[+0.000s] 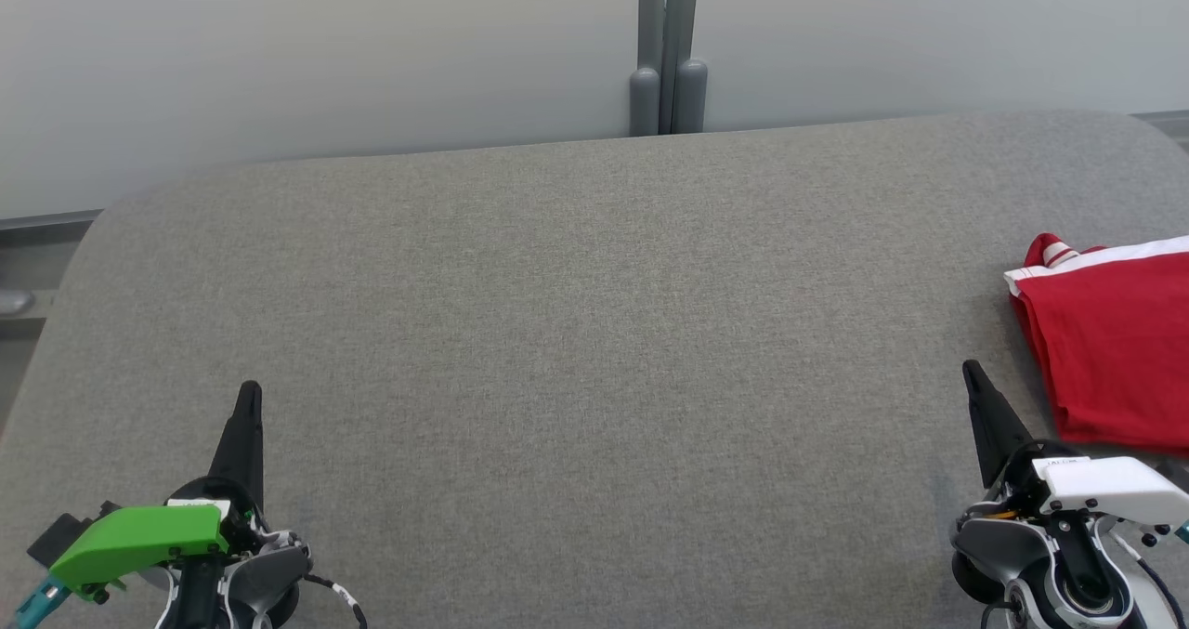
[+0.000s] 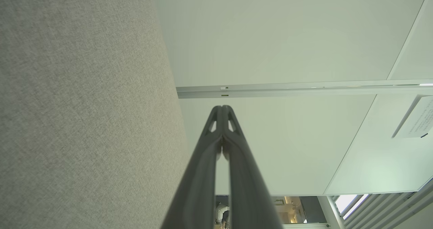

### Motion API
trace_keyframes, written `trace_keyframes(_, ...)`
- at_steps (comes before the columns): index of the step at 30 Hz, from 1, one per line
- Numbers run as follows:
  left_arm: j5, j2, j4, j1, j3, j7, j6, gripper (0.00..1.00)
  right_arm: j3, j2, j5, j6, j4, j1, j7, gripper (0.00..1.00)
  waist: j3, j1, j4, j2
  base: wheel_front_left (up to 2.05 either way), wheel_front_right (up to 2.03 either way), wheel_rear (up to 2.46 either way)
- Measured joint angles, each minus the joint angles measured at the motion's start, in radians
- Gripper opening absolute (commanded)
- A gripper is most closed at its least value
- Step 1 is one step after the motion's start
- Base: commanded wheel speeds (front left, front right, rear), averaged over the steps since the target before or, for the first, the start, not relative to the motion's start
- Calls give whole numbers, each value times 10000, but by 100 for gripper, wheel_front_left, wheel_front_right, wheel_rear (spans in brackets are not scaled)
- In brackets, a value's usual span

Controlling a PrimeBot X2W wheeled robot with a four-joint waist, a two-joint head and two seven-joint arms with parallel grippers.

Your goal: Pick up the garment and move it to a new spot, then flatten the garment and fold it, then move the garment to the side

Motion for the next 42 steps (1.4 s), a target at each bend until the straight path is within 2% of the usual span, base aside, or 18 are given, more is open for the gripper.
trace_keyframes(42,-2,-2,-2,-3,0,0,0,0,0,0,0,0,-2,-1,0,0,0,0,0,0,0,0,0)
